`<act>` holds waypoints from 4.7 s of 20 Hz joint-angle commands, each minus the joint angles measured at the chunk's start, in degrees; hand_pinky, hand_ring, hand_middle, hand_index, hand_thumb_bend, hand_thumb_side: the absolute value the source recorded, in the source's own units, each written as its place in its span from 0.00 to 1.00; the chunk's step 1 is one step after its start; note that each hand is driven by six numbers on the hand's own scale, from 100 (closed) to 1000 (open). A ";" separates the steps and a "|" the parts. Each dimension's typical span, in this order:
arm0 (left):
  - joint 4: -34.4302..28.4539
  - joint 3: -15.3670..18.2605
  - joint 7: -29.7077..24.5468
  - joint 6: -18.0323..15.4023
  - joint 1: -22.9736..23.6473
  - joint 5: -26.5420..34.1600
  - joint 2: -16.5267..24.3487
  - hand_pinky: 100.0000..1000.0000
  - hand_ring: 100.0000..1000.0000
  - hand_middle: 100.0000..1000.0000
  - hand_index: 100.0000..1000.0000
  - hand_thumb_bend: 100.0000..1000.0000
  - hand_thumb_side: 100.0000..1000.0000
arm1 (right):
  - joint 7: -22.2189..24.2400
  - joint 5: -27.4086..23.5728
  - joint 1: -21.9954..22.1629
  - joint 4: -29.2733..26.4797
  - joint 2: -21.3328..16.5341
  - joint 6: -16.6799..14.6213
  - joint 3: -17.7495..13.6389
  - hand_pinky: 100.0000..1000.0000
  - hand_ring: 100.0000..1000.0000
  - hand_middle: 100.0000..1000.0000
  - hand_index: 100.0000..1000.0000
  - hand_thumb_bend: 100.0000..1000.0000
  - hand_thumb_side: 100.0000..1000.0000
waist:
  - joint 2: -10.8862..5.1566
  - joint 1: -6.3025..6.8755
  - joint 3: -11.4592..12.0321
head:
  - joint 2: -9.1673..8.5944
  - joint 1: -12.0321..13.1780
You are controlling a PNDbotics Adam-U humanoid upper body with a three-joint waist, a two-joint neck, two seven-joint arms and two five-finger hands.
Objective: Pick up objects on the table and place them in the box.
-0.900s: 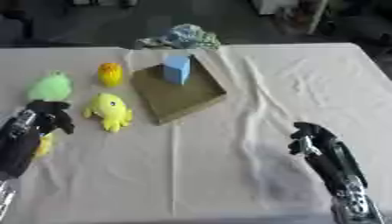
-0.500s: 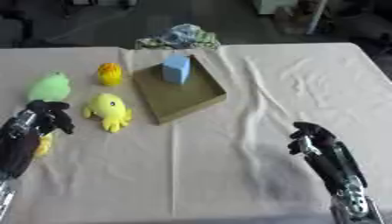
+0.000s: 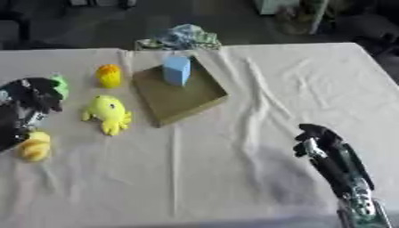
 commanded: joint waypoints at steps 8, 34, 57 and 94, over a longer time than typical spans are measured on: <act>18.62 -16.62 -12.15 -15.56 -14.83 -23.17 18.10 0.74 0.72 0.73 0.82 0.27 0.29 | 0.92 0.40 -0.65 -0.59 -2.43 -0.23 0.54 0.45 0.48 0.51 0.72 0.00 0.45 | -1.36 1.69 -1.72 | -0.20 0.65; 34.67 -11.63 0.63 -18.92 -13.95 -37.13 10.99 0.61 0.43 0.40 0.55 0.02 0.20 | 0.35 0.34 -0.31 -0.56 -1.94 -0.15 0.05 0.45 0.48 0.51 0.72 0.00 0.46 | -1.05 1.17 -1.18 | -0.20 -0.04; 39.60 -13.31 9.41 -7.56 -39.50 -35.68 -11.93 0.63 0.47 0.43 0.61 0.00 0.16 | 4.65 -1.50 -0.46 0.31 0.59 -0.01 4.83 0.45 0.48 0.51 0.72 0.00 0.49 | -1.69 -2.31 -8.33 | -0.20 6.37; 64.17 -4.84 28.27 10.70 -38.59 -69.23 -39.56 0.59 0.47 0.53 0.89 0.00 0.18 | 4.08 -1.53 -0.11 0.14 1.39 0.22 3.80 0.46 0.48 0.51 0.72 0.00 0.50 | -1.51 -2.45 -7.68 | -0.20 3.45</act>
